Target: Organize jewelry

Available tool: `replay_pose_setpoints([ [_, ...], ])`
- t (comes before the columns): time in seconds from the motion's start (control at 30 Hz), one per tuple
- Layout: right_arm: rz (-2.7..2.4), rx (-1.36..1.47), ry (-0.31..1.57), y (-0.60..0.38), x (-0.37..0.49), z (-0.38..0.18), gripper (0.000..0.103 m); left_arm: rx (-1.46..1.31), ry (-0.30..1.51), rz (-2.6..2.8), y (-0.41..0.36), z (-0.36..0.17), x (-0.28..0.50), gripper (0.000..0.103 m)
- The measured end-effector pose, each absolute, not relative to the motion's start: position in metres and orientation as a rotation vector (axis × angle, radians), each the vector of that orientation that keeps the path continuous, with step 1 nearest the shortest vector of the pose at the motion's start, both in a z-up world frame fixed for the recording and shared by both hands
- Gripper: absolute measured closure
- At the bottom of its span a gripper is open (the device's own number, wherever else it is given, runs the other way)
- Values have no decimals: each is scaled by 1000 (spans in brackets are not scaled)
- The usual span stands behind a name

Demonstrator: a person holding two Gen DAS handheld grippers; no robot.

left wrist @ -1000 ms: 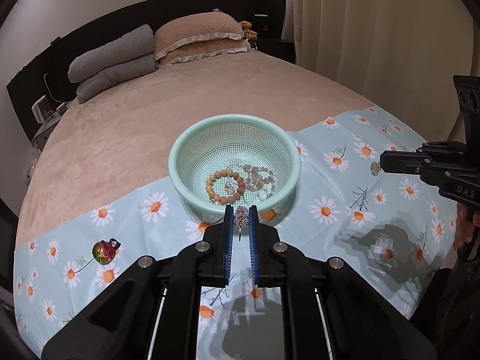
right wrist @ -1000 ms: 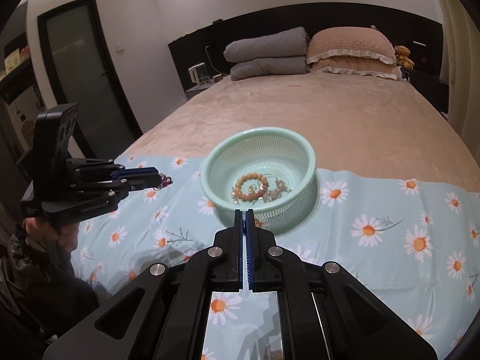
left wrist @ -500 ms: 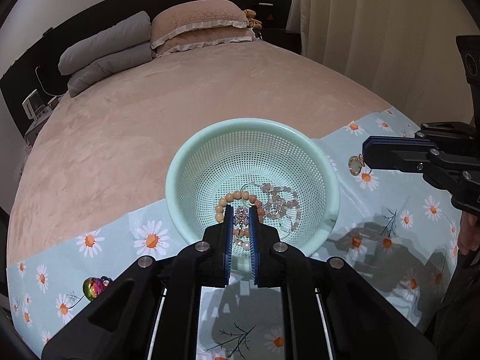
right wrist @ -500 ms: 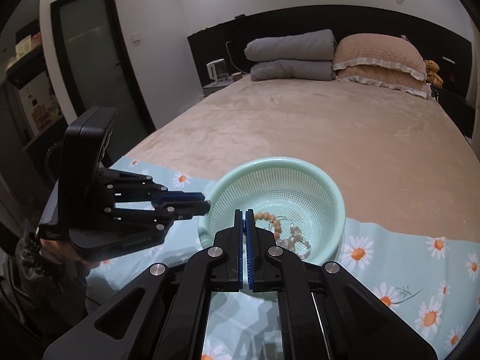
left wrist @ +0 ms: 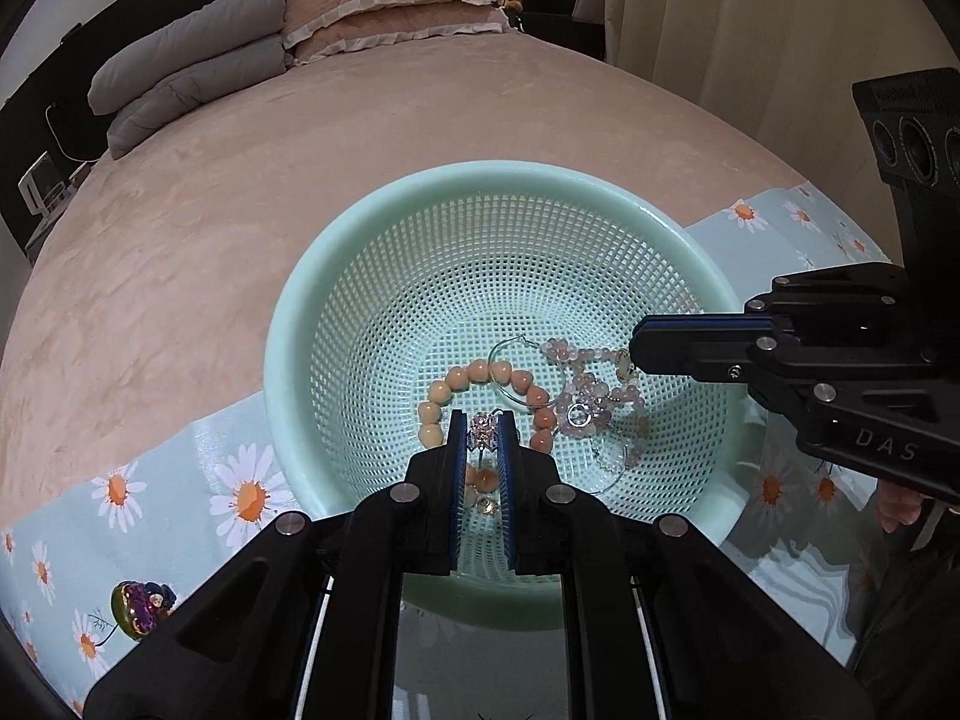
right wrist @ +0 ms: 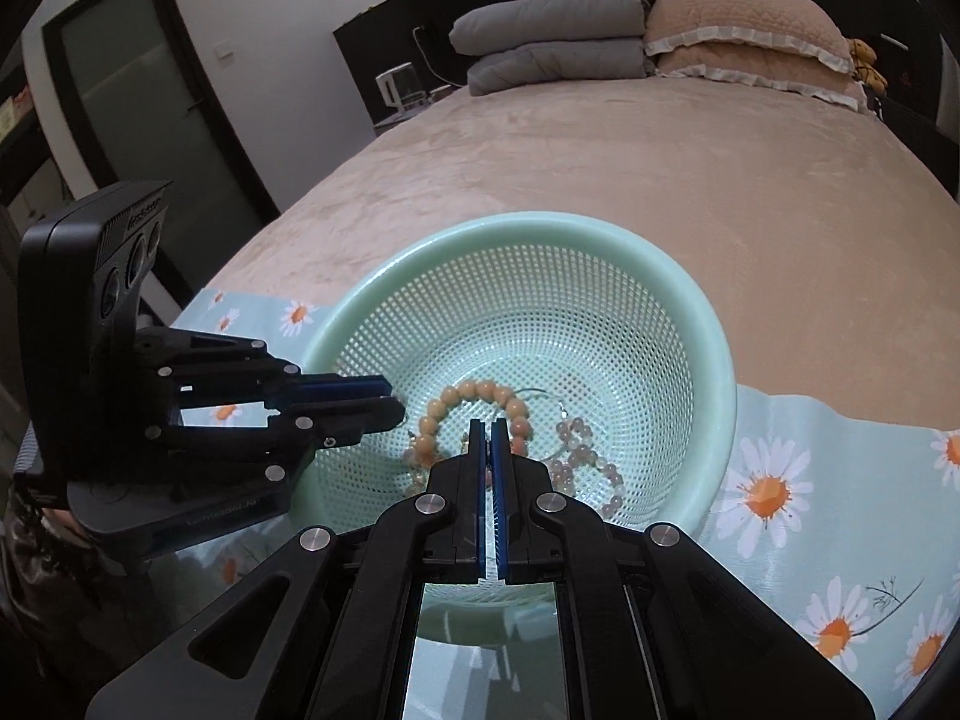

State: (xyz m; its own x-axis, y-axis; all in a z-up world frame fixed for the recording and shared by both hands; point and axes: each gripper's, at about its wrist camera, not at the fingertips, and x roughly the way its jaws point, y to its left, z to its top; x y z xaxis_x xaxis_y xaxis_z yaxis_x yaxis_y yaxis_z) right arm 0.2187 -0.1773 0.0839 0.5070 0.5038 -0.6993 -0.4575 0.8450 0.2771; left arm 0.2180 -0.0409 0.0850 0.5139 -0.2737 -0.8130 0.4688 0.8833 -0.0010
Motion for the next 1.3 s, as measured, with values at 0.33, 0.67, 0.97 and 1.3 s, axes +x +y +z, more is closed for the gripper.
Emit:
replay_pose_setpoints([
  [0.33, 562, 61, 883, -181, 225, 74, 97, 223, 952, -438, -41, 76, 225, 92],
  [0.67, 498, 65, 797, -190, 219, 95, 34, 218, 875, -393, -32, 95, 219, 36],
  [0.97, 405, 85, 770, -210, 215, 106, 18, 225, 861, -350, -22, 110, 212, 20],
  [1.3, 291, 116, 812, -227, 200, 114, 16, 247, 830, -329, -21, 129, 186, 6],
])
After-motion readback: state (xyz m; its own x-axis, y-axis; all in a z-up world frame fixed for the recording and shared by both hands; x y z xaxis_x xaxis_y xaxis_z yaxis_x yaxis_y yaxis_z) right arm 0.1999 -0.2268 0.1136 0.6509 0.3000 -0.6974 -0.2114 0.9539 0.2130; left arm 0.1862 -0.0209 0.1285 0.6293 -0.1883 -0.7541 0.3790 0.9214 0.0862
